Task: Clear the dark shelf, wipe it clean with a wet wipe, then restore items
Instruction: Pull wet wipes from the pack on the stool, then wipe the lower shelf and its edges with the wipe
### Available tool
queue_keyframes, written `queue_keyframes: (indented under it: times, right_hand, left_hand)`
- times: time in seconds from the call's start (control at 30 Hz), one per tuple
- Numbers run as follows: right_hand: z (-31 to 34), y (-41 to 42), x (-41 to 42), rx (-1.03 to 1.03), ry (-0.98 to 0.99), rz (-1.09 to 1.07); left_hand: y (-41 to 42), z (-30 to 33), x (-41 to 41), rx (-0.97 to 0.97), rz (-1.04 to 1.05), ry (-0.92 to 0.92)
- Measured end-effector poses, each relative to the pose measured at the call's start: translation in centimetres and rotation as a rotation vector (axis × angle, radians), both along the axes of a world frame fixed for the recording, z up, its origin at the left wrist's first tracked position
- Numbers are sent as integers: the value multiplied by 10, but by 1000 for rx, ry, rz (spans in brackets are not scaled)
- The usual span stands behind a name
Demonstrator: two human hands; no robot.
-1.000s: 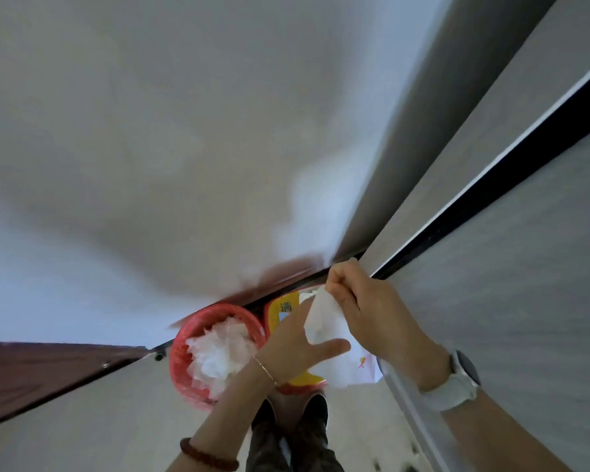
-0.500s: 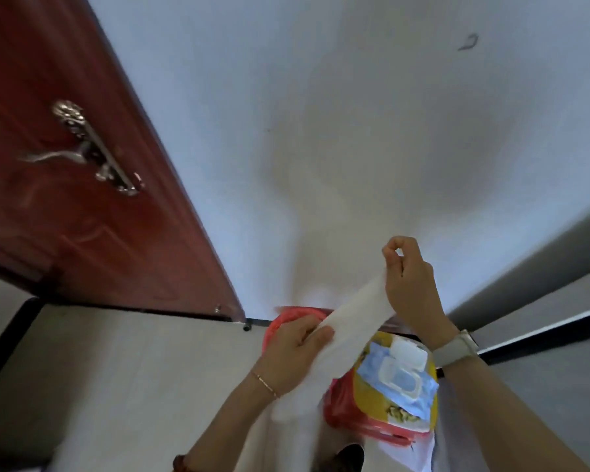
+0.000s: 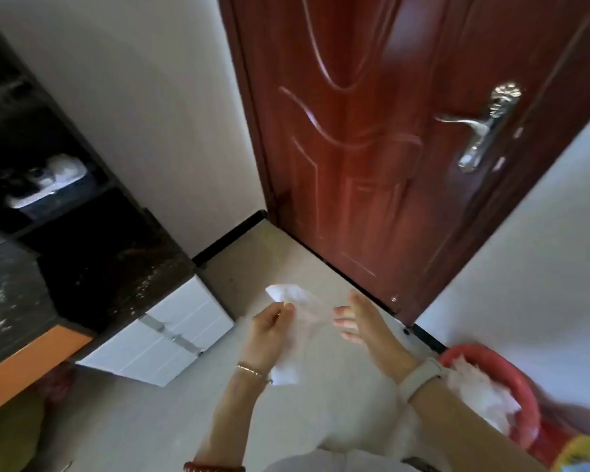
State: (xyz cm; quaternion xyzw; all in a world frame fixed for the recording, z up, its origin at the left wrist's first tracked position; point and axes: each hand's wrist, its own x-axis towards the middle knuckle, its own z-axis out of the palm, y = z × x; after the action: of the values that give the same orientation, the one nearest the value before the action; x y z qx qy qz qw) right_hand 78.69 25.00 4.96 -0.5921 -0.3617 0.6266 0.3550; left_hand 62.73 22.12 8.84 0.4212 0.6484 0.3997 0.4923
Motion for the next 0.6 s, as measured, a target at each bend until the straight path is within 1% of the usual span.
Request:
queue_keyframes:
  times: [0.03, 0.1, 0.2, 0.3, 0.33, 0.37, 0.43, 0.5, 0.57, 0.6]
  right_hand:
    - [3, -3, -25, -30, 103, 74]
    - [8, -1, -74, -52, 177, 250]
    - [9, 8, -128, -59, 139, 499]
    - [13, 21, -172, -38, 194, 605]
    - [12, 26, -186, -14, 182, 656]
    - [12, 31, -197, 25, 144, 714]
    - [6, 45, -223, 148, -1, 849]
    - [1, 67, -246, 264, -114, 949]
    - [-3, 92, -265, 341, -192, 1047]
    - [-8, 107, -275, 366, -240, 1088]
  left_hand:
    - [-4, 0, -19, -15, 38, -34]
    - [-15, -1, -61, -7, 141, -80]
    - [-32, -4, -106, 21, 263, -94]
    - [-42, -12, -143, 8, 336, -72]
    - [-42, -14, -153, -7, 371, -67]
    - [-42, -15, -162, -23, 418, -66]
    - [-35, -19, -181, -35, 515, -83]
    - [-21, -25, -204, -26, 556, -77]
    - [-1, -31, -227, -43, 544, -6]
    - [11, -36, -239, -80, 527, 72]
